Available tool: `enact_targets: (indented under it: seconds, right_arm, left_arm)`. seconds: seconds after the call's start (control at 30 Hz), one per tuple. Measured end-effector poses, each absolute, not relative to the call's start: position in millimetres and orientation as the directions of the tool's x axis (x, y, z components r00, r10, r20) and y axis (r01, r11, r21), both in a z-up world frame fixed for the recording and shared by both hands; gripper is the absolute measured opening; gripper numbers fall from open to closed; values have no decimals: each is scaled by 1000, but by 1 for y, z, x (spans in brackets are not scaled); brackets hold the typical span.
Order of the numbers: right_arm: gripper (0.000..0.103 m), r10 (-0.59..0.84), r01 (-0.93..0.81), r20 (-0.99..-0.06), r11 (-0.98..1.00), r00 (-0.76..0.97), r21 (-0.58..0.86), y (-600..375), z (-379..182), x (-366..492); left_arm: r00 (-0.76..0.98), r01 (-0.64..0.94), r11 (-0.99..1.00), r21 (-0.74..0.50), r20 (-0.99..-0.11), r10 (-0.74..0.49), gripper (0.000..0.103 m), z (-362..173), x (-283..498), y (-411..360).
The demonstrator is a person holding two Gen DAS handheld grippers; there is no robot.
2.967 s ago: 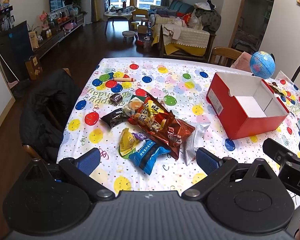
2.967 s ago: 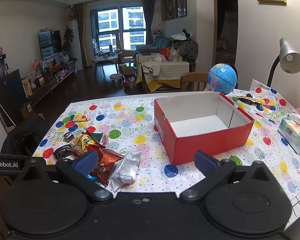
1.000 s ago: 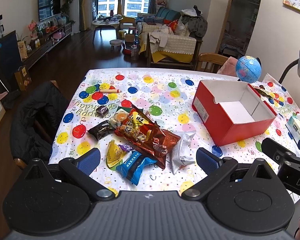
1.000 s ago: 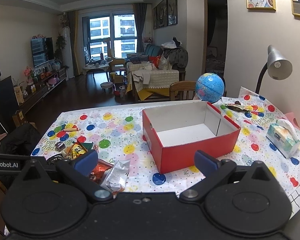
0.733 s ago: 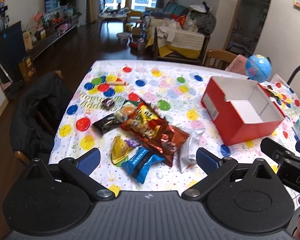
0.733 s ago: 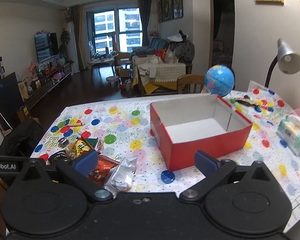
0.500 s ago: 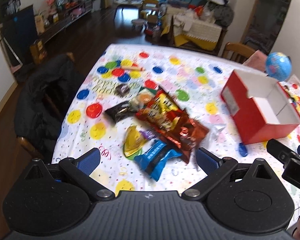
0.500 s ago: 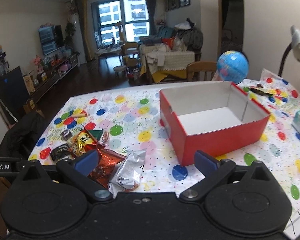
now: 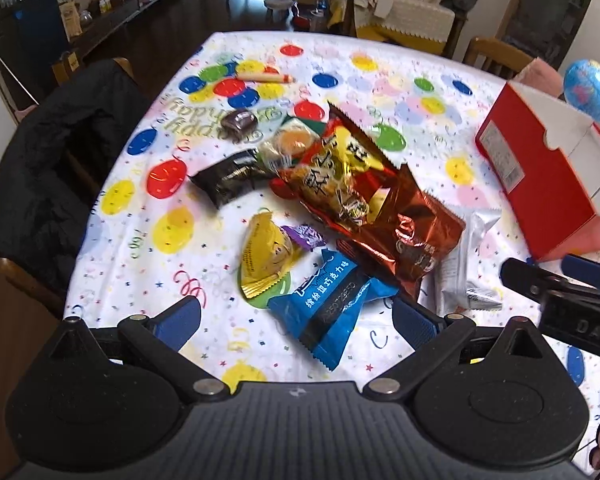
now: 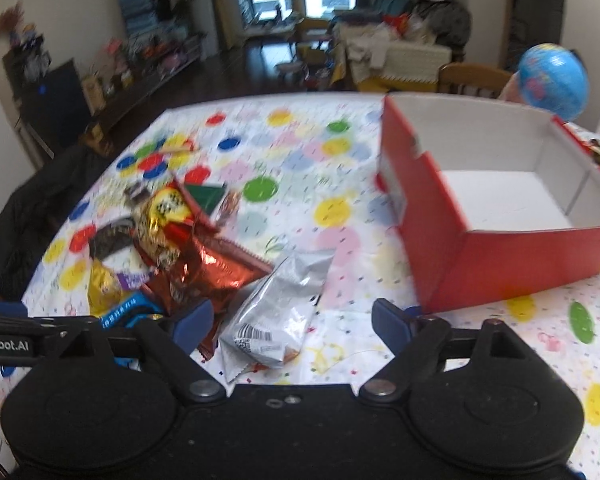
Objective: Organize snacks
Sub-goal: 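Grasp the blue wafer packet with left tool while right tool grasps white-green packet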
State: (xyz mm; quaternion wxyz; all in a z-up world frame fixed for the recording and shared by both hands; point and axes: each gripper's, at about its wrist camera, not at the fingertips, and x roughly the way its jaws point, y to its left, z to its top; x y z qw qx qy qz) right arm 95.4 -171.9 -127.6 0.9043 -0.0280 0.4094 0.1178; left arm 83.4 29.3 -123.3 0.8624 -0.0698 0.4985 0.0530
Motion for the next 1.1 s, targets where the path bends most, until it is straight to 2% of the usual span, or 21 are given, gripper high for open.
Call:
enact_targets:
  seconds: [0.2,0.33,0.47,0.6,0.73,0.8,1.03,1.1]
  right_arm:
    - [81,207,-294,-803,955,559,41,-158,-150,121]
    - [76,182,-303,-845,953,503,25,-155,-165,138]
    - [76,196,-302,-866,952,461,54,-157,-174,148]
    - [74,214,-299,-874,951,436,84,-157,-175,153]
    - [74,221,-301,-884,949,413,96,-157,-181,156]
    - [75,226,-297,-883,949,412,104,-156,-183,157]
    - [59,234,-289,-873,951,427,113,-158,-180,152]
    - [55,241,-289,-869,950,432,120,-159,-178,149]
  left_arm:
    - [465,-117,992,-54,-885,7,102,-145,100,20]
    - [448,-83,995,-48,-894,-6,101,-155,109,16]
    - [432,-75,996,-45,-902,-9,99,-162,116,14]
    - [410,-69,996,-50,-912,-18,87,-169,123,12]
    - [400,-51,998,-46,-916,-22,84,-174,125,7]
    - [398,-50,998,-50,-917,-26,74,-174,126,7]
    - [395,-60,997,-45,-918,-18,56,-174,124,9]
    - [400,-61,997,-53,-916,-25,47,-173,122,9]
